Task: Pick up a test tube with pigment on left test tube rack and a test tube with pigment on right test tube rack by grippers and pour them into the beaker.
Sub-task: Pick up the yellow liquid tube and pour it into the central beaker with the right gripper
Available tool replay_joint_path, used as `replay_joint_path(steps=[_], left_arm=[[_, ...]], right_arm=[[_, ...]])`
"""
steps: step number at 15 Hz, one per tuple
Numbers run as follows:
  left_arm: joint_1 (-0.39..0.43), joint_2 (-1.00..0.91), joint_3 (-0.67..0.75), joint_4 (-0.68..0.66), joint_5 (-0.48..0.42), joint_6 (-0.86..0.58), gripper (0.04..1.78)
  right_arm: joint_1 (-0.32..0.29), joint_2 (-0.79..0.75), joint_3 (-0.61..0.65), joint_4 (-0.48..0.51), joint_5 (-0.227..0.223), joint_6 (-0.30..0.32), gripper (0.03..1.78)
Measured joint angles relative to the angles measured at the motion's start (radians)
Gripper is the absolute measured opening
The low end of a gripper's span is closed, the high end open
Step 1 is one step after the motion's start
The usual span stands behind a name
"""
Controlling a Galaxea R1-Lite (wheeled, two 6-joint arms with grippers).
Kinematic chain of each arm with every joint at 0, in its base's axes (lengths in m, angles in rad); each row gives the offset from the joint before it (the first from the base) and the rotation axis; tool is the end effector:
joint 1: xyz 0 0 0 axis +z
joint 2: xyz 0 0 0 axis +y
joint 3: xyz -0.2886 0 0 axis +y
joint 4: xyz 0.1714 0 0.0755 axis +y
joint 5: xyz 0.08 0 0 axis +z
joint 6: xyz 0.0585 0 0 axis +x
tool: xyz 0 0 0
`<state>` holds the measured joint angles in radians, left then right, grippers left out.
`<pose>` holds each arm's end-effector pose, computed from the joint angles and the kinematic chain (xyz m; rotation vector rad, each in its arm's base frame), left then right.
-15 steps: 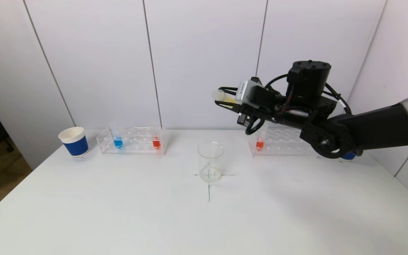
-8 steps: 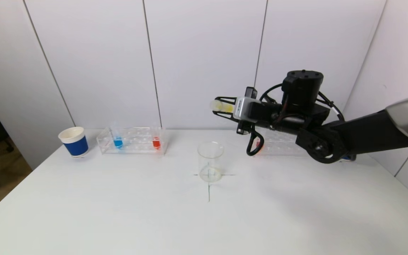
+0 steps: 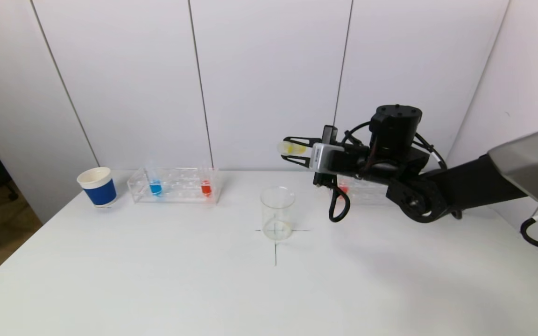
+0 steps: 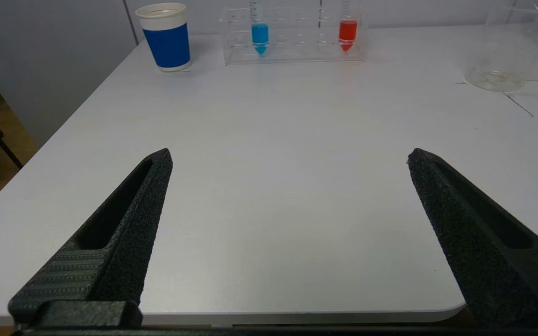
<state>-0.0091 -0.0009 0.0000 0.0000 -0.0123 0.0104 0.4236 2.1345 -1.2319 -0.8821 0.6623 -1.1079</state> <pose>0.0212 -0.0009 0.0755 0.0104 -0.0010 -0.0214 0.3916 0.2160 0.1536 -0.9899 -0.5797 0.9798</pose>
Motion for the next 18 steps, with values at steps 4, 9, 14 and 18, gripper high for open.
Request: replay_joint_path(steps=[4,9,14,18], left_arm=[[0.000,0.000,0.000,0.000,0.000,0.000,1.76],[0.000,0.000,0.000,0.000,0.000,0.000,1.76],[0.000,0.000,0.000,0.000,0.000,0.000,1.76],[0.000,0.000,0.000,0.000,0.000,0.000,1.76]], right_arm=[[-0.005,0.023,0.034,-0.039,0.003,-0.026,0.45],[-0.005,0.051,0.043,-0.029,-0.001,-0.077,0.45],[-0.004,0.067,0.055,-0.016,-0.014,-0.144,0.45],[-0.007,0.075,0.050,0.013,-0.035,-0.194,0.45]])
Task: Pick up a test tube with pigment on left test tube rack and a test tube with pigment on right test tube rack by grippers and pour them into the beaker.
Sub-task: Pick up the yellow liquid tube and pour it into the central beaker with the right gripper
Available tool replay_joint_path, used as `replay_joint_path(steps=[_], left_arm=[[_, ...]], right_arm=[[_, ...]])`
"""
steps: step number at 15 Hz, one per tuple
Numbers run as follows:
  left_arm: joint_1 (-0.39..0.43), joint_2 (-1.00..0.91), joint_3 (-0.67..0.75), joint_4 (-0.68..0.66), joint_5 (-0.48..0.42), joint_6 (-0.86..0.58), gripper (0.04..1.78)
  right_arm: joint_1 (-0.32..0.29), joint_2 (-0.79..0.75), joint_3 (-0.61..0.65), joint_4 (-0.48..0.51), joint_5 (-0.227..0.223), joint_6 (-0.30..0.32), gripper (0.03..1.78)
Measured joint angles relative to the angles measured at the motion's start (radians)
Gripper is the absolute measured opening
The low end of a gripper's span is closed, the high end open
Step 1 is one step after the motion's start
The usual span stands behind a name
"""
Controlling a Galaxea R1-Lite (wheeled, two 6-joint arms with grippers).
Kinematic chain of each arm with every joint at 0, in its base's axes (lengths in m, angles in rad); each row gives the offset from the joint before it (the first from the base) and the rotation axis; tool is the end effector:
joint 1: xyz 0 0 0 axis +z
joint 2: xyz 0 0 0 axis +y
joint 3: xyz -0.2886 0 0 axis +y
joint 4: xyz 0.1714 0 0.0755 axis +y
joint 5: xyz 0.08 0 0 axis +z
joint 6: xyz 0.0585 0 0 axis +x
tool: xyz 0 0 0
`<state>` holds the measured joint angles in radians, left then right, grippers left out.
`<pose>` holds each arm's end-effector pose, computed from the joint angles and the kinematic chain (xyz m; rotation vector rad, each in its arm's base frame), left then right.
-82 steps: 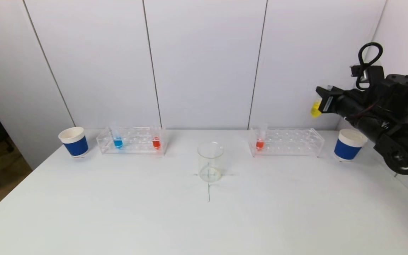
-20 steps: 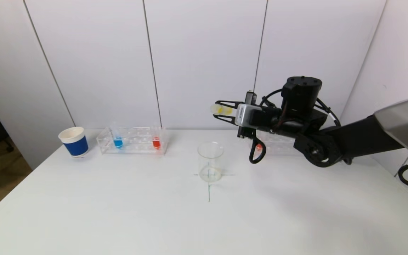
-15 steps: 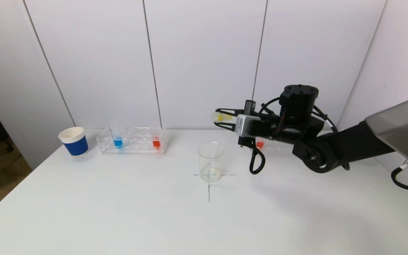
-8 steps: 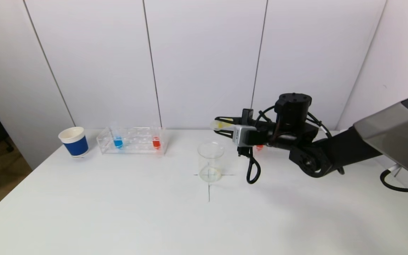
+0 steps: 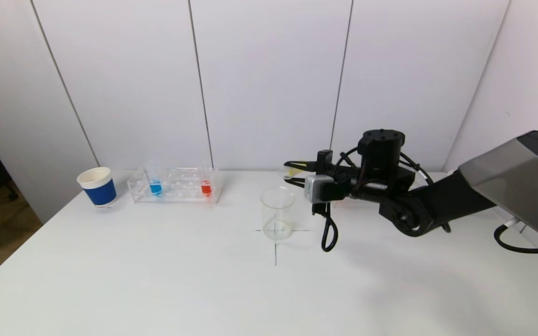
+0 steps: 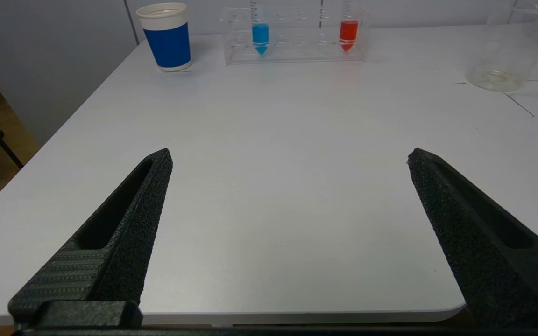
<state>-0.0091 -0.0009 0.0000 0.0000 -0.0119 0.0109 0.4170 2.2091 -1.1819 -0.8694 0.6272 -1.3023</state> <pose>0.0212 -0.0009 0.0755 0.0109 -0.0010 -0.0210 0.3985 0.2141 0.1041 -1.1554 -0.5339 0.9896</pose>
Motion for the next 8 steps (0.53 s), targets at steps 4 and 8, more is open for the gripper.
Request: replay_joint_path(steps=[4,8], left_arm=[[0.000,0.000,0.000,0.000,0.000,0.000,1.76],[0.000,0.000,0.000,0.000,0.000,0.000,1.76]], right_arm=[[0.002,0.001,-0.018,0.035,-0.003,-0.040,0.45],[0.000,-0.004,-0.036,0.089,-0.021,-0.104,0.45]])
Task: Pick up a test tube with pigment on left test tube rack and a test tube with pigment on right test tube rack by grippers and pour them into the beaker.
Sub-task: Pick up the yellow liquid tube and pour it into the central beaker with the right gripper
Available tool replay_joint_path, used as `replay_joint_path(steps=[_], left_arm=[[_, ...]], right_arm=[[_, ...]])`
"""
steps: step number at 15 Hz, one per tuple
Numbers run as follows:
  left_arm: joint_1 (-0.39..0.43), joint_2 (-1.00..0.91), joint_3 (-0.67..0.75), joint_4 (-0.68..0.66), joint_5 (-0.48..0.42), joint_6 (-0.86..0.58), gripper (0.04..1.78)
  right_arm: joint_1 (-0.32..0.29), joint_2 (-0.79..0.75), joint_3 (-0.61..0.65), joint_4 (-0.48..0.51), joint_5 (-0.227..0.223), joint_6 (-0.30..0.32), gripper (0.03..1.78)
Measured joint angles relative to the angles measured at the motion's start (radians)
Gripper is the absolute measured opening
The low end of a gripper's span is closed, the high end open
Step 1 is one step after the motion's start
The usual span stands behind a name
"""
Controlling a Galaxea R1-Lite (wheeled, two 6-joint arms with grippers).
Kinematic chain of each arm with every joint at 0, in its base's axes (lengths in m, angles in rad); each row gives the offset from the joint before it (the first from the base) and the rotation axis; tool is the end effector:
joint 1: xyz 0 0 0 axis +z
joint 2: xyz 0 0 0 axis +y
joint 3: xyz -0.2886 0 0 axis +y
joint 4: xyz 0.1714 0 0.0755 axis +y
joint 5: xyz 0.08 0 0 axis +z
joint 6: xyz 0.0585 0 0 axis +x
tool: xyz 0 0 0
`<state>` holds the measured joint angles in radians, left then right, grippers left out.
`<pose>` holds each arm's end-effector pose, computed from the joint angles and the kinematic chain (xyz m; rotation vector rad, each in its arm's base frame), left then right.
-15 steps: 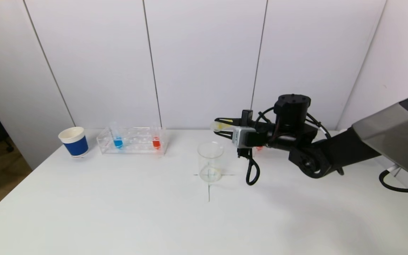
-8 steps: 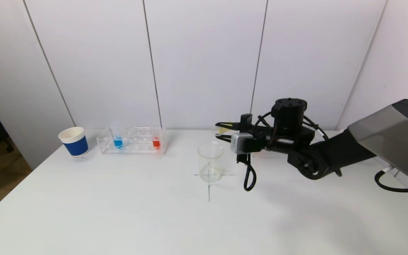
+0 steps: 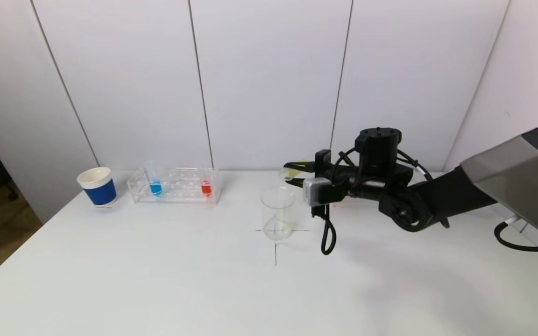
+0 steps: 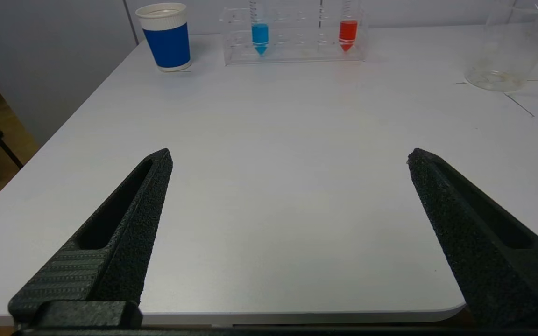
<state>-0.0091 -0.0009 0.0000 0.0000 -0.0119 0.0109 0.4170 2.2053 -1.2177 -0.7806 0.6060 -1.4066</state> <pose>0.0212 -0.0009 0.0755 0.0109 -0.0010 -0.0210 0.4014 0.2143 0.1046 -1.2486 -0.5333 0.9877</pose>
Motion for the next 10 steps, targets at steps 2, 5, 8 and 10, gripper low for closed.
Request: replay_joint_path(steps=[2,5,8,10], left_arm=[[0.000,0.000,0.000,0.000,0.000,0.000,1.76],[0.000,0.000,0.000,0.000,0.000,0.000,1.76],[0.000,0.000,0.000,0.000,0.000,0.000,1.76],[0.000,0.000,0.000,0.000,0.000,0.000,1.76]], right_arm=[[0.000,-0.002,-0.007,0.012,-0.011,-0.021,0.45],[0.000,-0.006,-0.012,0.033,-0.032,-0.058,0.45],[0.001,-0.012,-0.017,0.056,-0.038,-0.091,0.45],[0.001,-0.015,-0.026,0.083,-0.044,-0.122,0.45]])
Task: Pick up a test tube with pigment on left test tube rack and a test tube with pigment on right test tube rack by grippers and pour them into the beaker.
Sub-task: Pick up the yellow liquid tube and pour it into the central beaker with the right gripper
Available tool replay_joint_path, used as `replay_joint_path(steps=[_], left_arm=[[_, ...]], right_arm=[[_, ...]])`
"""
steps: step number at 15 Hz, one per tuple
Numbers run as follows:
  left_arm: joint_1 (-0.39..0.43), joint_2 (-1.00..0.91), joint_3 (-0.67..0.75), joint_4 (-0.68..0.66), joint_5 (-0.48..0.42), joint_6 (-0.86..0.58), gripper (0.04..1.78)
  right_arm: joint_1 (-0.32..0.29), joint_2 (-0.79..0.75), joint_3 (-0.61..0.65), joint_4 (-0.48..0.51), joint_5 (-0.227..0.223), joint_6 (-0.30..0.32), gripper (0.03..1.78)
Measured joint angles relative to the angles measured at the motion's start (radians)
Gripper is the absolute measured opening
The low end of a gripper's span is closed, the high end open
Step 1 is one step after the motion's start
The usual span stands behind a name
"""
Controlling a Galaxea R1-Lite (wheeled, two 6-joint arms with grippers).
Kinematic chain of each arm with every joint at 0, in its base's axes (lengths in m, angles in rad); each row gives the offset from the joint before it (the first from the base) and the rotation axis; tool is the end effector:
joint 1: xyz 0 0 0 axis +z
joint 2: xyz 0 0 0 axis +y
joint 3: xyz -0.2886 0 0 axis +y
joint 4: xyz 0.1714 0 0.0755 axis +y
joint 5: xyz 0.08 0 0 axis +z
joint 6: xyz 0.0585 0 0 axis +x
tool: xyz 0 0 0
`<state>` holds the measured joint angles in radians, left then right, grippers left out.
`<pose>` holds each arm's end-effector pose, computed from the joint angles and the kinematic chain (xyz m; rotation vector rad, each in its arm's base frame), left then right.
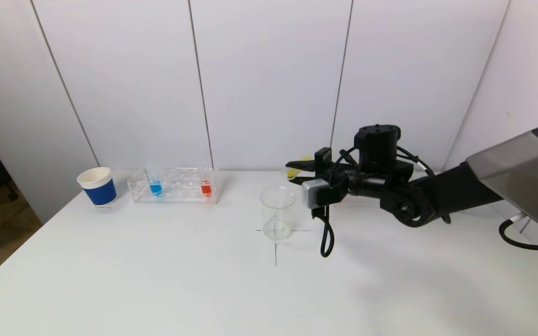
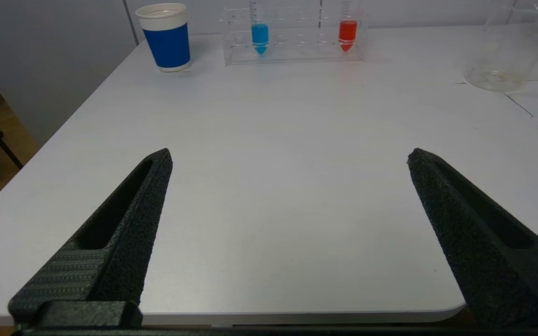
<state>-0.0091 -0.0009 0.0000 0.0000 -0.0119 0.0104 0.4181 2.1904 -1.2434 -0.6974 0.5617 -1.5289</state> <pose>0.0212 -0.0009 0.0755 0.0104 -0.0010 -0.0210 0.4027 0.2130 0.1079 -1.3685 -0.5331 0.9654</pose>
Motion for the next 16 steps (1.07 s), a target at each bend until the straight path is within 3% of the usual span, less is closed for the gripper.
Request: replay_joint_path(steps=[16], left_arm=[[0.000,0.000,0.000,0.000,0.000,0.000,1.76]], right_arm=[[0.031,-0.025,-0.056,0.165,-0.041,-0.138,0.45]])
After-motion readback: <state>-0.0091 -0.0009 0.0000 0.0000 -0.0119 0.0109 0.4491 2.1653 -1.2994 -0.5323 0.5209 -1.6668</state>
